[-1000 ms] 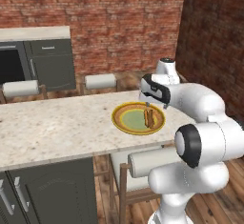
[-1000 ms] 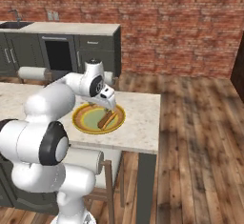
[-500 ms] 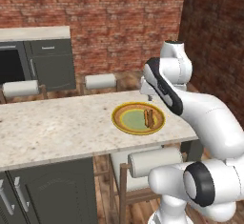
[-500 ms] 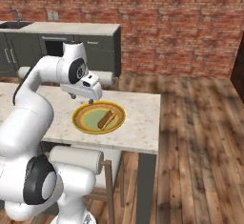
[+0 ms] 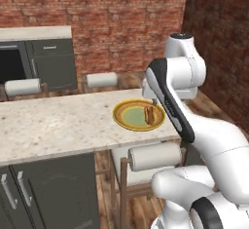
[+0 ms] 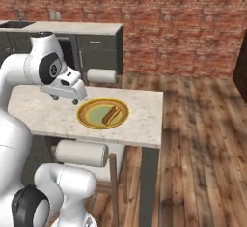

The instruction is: Move the hot dog bun to the plate on the dining table and place the condiment next to that plate. Then navigate to the fridge and take the sausage and place it on the plate as well.

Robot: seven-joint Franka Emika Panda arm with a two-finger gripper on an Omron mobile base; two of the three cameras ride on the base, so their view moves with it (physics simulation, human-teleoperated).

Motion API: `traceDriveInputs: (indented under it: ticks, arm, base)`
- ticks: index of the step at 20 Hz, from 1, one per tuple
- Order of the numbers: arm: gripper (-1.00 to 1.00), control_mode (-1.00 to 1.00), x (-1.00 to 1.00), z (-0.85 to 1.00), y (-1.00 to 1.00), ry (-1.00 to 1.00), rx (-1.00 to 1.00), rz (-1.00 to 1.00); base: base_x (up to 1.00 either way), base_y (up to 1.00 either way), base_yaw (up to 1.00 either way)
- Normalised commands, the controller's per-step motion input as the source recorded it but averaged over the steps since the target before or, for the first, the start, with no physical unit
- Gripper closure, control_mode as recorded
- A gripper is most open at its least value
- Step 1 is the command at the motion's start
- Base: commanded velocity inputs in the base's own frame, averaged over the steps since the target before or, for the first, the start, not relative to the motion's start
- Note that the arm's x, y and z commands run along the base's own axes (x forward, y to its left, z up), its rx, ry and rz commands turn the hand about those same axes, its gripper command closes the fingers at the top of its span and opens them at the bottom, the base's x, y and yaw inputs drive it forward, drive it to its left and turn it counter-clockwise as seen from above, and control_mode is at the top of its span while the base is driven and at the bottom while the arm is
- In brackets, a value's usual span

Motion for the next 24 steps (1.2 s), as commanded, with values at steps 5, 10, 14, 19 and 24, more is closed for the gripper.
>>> traceDriveInputs:
  ticks: [5, 10, 14, 19, 24]
  arm:
    - [-1.0, 1.0, 0.0, 0.0, 0.0, 0.0, 0.0, 0.0]
    - [-1.0, 1.0, 0.0, 0.0, 0.0, 0.0, 0.0, 0.0]
    - [-1.0, 1.0, 0.0, 0.0, 0.0, 0.0, 0.0, 0.0]
    - [-1.0, 1.0, 0.0, 0.0, 0.0, 0.0, 0.0, 0.0]
    - [-1.0, 1.0, 0.0, 0.0, 0.0, 0.0, 0.0, 0.0]
  base:
    - [-1.0, 0.89, 0.16]
    - [-0.6, 1.0, 0.57]
    - [-0.21, 1.0, 0.64]
    - [0.13, 1.0, 0.36]
    - [0.41, 1.0, -0.03]
